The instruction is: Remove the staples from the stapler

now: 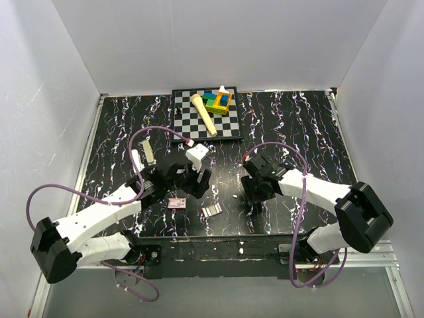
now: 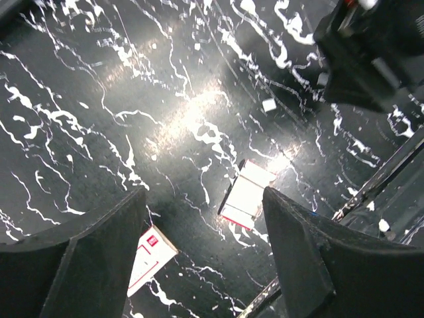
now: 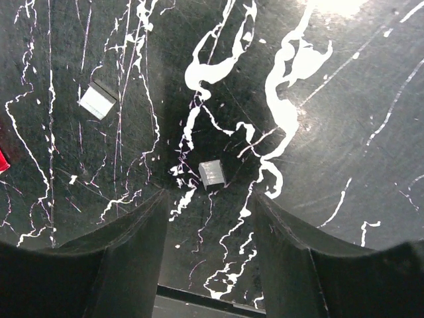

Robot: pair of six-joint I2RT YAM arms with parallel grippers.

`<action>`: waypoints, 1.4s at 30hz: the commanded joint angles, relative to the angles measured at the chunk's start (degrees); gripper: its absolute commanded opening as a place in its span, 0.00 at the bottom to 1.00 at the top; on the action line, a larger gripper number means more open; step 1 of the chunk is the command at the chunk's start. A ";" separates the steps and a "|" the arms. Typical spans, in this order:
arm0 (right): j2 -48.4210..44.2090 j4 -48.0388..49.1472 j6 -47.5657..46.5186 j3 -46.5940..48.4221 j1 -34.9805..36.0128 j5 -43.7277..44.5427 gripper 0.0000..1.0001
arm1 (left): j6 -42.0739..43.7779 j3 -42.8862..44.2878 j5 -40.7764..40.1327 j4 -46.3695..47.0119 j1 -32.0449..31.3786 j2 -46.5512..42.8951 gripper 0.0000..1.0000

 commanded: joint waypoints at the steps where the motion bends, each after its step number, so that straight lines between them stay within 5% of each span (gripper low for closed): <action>1: 2.29 2.04 -2.11 2.88 -0.26 -2.19 0.60 | 0.26 -1.54 -1.62 4.14 0.06 -3.63 0.73; 7: 3.52 2.48 -2.11 3.32 -0.26 -0.17 0.59 | -1.67 -2.68 -4.61 6.34 -0.03 -5.48 0.98; 17: 5.81 2.66 -1.67 3.41 -0.27 0.89 0.53 | -8.09 -0.05 -14.27 2.22 0.76 -1.35 0.98; 42: 8.45 3.36 1.67 2.18 1.32 1.06 0.28 | -6.25 1.10 -12.43 0.80 0.85 1.29 0.98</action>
